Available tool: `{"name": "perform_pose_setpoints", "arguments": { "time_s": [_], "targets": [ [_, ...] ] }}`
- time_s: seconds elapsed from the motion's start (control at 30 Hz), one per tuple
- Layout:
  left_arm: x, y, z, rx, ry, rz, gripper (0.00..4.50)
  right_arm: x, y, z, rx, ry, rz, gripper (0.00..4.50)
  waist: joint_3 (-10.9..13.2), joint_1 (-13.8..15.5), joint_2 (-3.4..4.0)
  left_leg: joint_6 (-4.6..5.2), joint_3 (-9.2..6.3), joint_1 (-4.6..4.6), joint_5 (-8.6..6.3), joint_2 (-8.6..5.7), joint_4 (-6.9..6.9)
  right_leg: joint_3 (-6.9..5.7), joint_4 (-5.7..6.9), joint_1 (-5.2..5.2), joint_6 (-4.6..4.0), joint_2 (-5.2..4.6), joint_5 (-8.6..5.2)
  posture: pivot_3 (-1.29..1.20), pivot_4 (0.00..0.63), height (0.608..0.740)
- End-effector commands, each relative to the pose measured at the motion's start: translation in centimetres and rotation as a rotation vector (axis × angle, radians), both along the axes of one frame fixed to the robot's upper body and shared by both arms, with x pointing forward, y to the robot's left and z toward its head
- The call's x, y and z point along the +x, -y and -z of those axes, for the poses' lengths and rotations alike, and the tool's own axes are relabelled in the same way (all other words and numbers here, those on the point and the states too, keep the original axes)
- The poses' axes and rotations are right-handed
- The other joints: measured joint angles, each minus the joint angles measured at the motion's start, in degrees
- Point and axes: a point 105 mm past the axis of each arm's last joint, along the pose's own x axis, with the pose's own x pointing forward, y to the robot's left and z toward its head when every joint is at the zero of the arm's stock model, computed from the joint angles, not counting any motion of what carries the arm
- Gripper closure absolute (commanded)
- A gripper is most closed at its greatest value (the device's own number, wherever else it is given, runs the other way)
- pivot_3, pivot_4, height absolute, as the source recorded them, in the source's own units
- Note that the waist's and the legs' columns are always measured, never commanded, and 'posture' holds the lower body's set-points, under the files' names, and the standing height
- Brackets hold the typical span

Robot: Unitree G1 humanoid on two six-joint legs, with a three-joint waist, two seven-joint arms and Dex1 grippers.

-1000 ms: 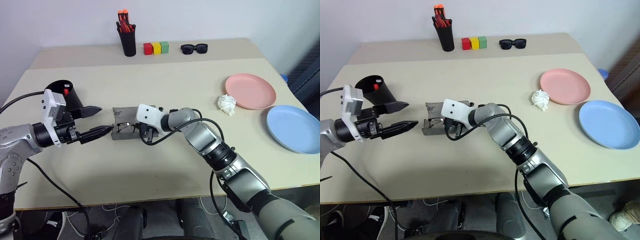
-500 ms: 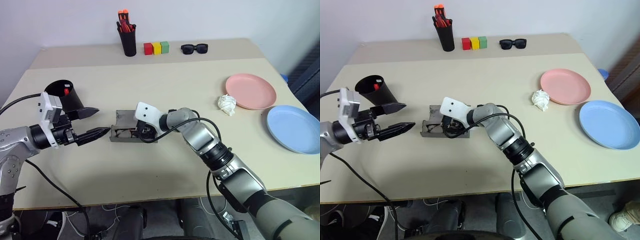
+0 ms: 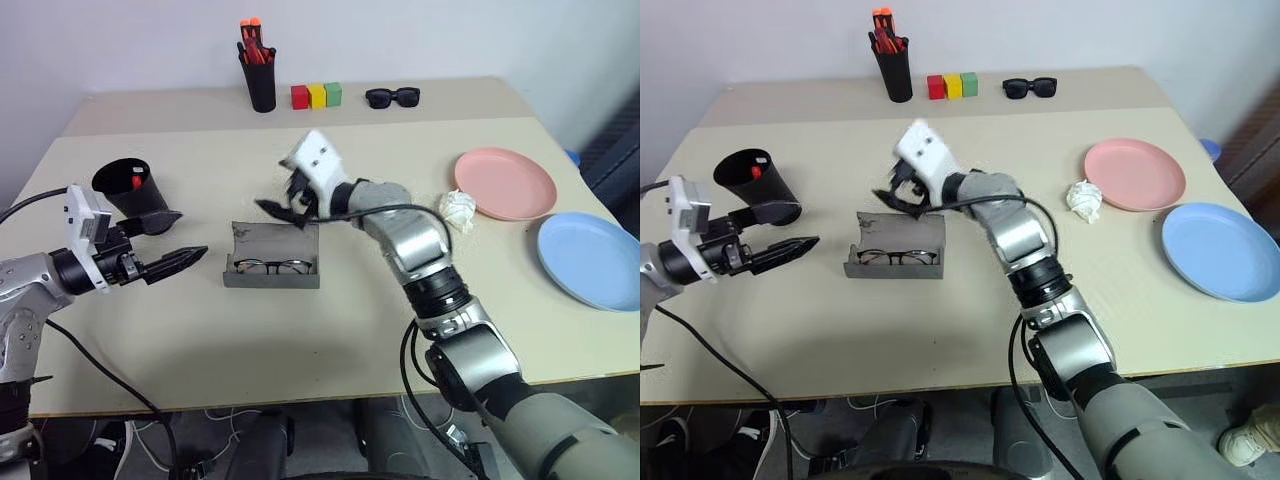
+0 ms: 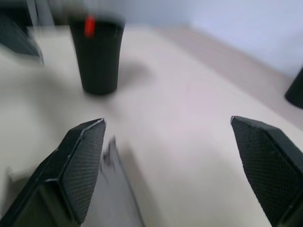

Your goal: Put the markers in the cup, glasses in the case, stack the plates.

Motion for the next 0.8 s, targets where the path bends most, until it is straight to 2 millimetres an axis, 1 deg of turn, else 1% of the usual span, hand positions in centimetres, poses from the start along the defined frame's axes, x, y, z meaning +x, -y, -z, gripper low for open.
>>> {"name": "perform_pose_setpoints", "arguments": {
  "time_s": [0.03, 0.1, 0.2, 0.3, 0.37, 0.43, 0.5, 0.53, 0.6, 0.7, 0.73, 0.8],
  "targets": [
    [0.0, -0.1, -1.3, 0.015, 0.048, 0.028, 0.0, -2.5, 3.2, -1.6, 0.086, 0.007, -0.091, 0.21, 0.0, 0.0, 0.0, 0.01, 0.01, 0.0, -0.01, 0.0, 0.0, 0.0, -0.01, 0.0, 0.0, 0.0, 0.0, 0.0, 0.15, 0.74],
    [0.4, 0.5, -1.5, 0.005, 0.054, 0.055, 0.0, -4.9, 5.6, -1.7, 0.121, 0.012, -0.165, 0.21, 0.0, 0.4, 0.0, 0.03, -0.06, -0.04, -0.02, 0.01, -0.02, -0.07, -0.06, 0.02, 0.0, 0.01, -0.01, 0.0, 0.15, 0.74],
    [1.4, 1.7, -1.7, -0.001, 0.076, 0.088, 0.0, -6.7, 7.6, -0.9, 0.096, 0.005, -0.178, 0.21, 0.0, 0.1, 0.02, 0.06, 0.0, -0.08, -0.03, 0.0, 0.0, -0.07, -0.13, 0.05, 0.02, -0.02, 0.0, 0.0, 0.15, 0.74],
    [2.6, 2.3, -1.8, 0.007, 0.106, 0.078, 0.0, -7.0, 8.6, -0.7, 0.083, -0.002, -0.134, 0.21, 0.0, -0.5, 0.02, 0.06, 0.12, 0.1, -0.03, 0.03, 0.01, -0.02, -0.01, 0.08, 0.02, 0.01, 0.0, 0.0, 0.15, 0.74],
    [3.1, 2.9, -1.9, -0.028, 0.091, 0.106, 0.0, -7.4, 8.9, -0.5, 0.073, -0.006, -0.123, 0.21, 0.0, -0.6, 0.02, 0.06, 0.14, 0.18, -0.03, 0.09, 0.0, 0.0, 0.09, 0.09, 0.01, 0.07, 0.0, 0.0, 0.15, 0.74],
    [3.7, 3.4, -2.0, -0.06, 0.075, 0.113, 0.53, -8.0, 9.2, -0.4, 0.067, -0.012, -0.125, 0.14, 0.0, -0.4, 0.02, 0.06, 0.14, 0.17, -0.03, 0.12, 0.01, -0.01, 0.09, 0.08, 0.0, 0.09, 0.01, 0.0, 0.15, 0.74],
    [4.4, 3.8, -1.6, -0.033, 0.073, 0.115, 1.25, -8.3, 9.4, -0.4, 0.063, -0.022, -0.122, 0.14, 0.0, -0.1, 0.02, 0.06, 0.13, 0.12, -0.03, 0.1, 0.02, -0.01, 0.06, 0.08, 0.0, 0.07, 0.01, 0.0, 0.15, 0.74],
    [4.8, 4.0, -1.3, -0.015, 0.075, 0.121, 1.83, -8.4, 9.5, -0.3, 0.057, -0.026, -0.12, 0.14, 0.0, 0.0, 0.02, 0.06, 0.14, 0.11, -0.03, 0.06, 0.04, -0.01, 0.05, 0.09, 0.01, 0.03, 0.01, 0.0, 0.15, 0.74],
    [5.8, 4.5, -1.1, 0.009, 0.09, 0.12, 2.81, -8.6, 9.8, -0.1, 0.048, -0.031, -0.116, 0.14, 0.0, 0.2, 0.01, 0.06, 0.13, 0.11, -0.03, 0.02, 0.06, -0.01, 0.01, 0.13, 0.01, 0.0, 0.01, 0.0, 0.15, 0.74],
    [8.2, 5.2, -1.4, 0.035, 0.117, 0.063, 4.37, -8.7, 9.8, 0.1, 0.039, -0.037, -0.117, 0.14, 0.0, 0.7, -0.02, 0.06, 0.11, 0.11, -0.03, 0.01, 0.09, -0.03, -0.02, 0.19, 0.01, 0.0, 0.01, 0.0, 0.15, 0.74],
    [9.2, 5.3, -1.3, 0.059, 0.114, 0.02, 4.45, -8.7, 9.8, 0.2, 0.034, -0.041, -0.121, 0.14, 0.0, 0.9, -0.02, 0.06, 0.11, 0.11, -0.03, 0.01, 0.1, -0.04, -0.03, 0.19, 0.01, 0.01, 0.02, 0.0, 0.15, 0.74],
    [10.5, 5.6, -0.6, 0.113, 0.092, -0.011, 4.45, -9.2, 9.5, 0.3, 0.028, -0.046, -0.148, 0.14, 0.0, 1.3, -0.02, 0.06, 0.11, 0.11, -0.03, 0.01, 0.11, -0.04, -0.03, 0.2, 0.01, 0.01, 0.02, 0.0, 0.15, 0.74]
  ]
}}
